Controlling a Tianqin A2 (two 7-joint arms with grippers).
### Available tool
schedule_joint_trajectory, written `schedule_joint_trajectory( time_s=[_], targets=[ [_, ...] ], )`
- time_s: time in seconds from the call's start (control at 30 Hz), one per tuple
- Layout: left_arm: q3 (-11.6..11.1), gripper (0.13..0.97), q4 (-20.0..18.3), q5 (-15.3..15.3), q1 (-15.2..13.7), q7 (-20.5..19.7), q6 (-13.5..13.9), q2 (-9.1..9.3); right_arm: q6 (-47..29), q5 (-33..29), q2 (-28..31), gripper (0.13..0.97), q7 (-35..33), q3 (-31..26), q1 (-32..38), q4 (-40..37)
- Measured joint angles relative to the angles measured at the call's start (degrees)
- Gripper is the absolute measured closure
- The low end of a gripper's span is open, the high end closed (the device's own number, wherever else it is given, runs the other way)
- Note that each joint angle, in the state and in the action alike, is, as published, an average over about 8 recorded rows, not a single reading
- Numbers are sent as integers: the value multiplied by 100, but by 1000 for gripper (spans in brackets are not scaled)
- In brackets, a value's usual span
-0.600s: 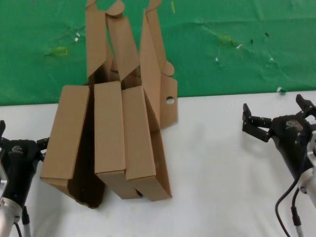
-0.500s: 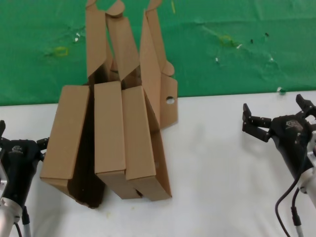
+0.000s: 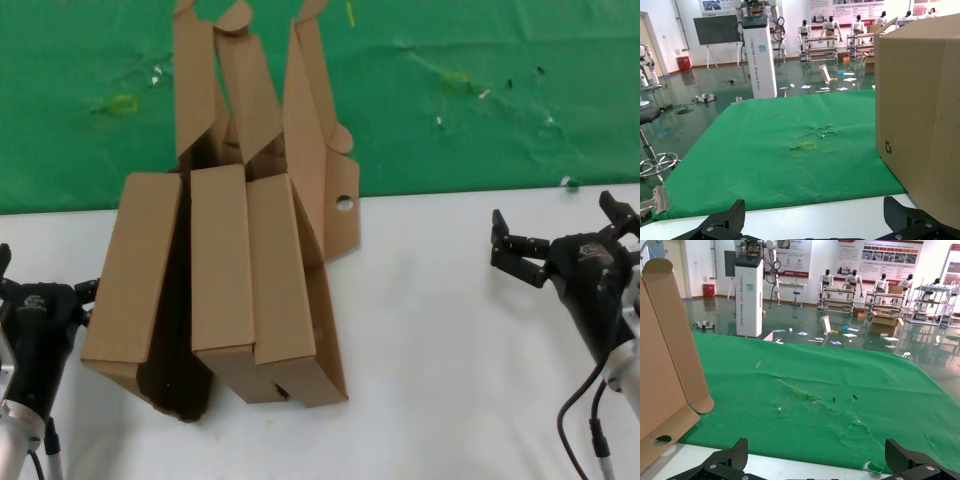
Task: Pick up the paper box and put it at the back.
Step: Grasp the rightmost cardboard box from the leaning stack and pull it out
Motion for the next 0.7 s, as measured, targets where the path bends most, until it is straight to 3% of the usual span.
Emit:
schedule_joint_trajectory(
  time_s=[0.7],
  targets=[
    [0,132,0,0,0,0,0,0,0,0,0,129,0,0,0,0]
  ],
)
